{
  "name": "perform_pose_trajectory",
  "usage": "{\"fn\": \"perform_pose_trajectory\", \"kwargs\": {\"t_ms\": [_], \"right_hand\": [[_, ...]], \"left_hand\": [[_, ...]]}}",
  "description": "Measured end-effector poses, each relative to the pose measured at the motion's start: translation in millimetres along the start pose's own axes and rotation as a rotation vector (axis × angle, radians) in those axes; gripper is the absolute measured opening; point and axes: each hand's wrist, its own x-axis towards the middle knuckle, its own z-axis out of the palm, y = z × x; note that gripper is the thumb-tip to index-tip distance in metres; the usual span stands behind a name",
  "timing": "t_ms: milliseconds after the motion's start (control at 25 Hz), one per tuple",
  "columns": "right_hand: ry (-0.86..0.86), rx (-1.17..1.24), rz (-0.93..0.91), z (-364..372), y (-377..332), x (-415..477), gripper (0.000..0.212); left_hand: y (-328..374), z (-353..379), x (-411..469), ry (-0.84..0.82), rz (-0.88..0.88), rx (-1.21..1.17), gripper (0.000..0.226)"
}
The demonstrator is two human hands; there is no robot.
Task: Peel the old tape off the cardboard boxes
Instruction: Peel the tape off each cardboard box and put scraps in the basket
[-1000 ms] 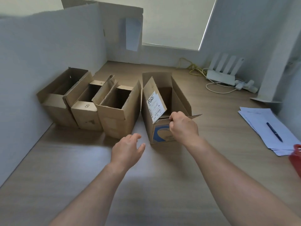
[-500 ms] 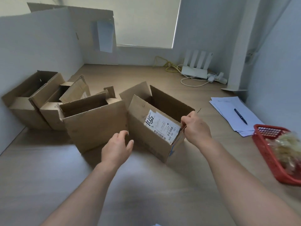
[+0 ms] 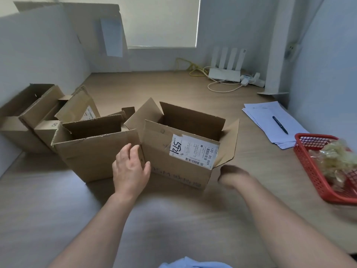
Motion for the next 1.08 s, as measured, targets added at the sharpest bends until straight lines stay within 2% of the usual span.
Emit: {"fn": "perform_pose_trajectory", "kwargs": {"t_ms": [80, 200, 320, 440, 520, 640, 720, 800, 920, 1080], "right_hand": [[-0.105, -0.111, -0.141, 19.1, -24.7, -4.1, 0.036], [0.016, -0.179, -0.372, 26.6, -66.5, -18.6, 0.041], [-0.039, -0.135, -0.460, 26.9, -101.2, -40.5, 0.031], [-0.123, -0.246, -0.595, 24.0, -136.7, -70.6, 0.023], [0.035, -0.243, -0.750, 17.5, -163.2, -85.5, 0.020], [0.422, 0.015, -0.859, 2.0, -198.0, -87.1, 0.029], [0.628, -0.034, -0.809, -6.3, -212.7, -71.4, 0.045], [0.711, -0.193, -0.659, -12.7, -222.3, -53.7, 0.061], [0.693, -0.272, -0.458, -10.9, -229.8, -31.8, 0.069], [0.583, -0.210, -0.325, 1.2, -231.9, -15.6, 0.062]], "left_hand": [[-9.0, -1.9, 2.1, 0.019, 0.012, 0.050, 0.068], [-23.7, -4.8, 4.9, 0.045, 0.050, 0.099, 0.076], [-37.3, -8.9, 12.9, 0.031, 0.044, 0.151, 0.082], [-52.0, -14.1, 23.8, 0.009, 0.019, 0.165, 0.083], [-60.7, -15.6, 28.6, -0.008, 0.031, 0.171, 0.083], [-73.5, -18.8, 35.4, -0.013, 0.072, 0.187, 0.084], [-84.1, -22.1, 43.8, -0.007, 0.096, 0.261, 0.086], [-93.5, -24.2, 54.8, -0.013, 0.100, 0.358, 0.091], [-102.3, -20.8, 70.1, -0.046, 0.100, 0.463, 0.096], [-114.7, -8.7, 82.7, -0.118, 0.102, 0.489, 0.092]]}}
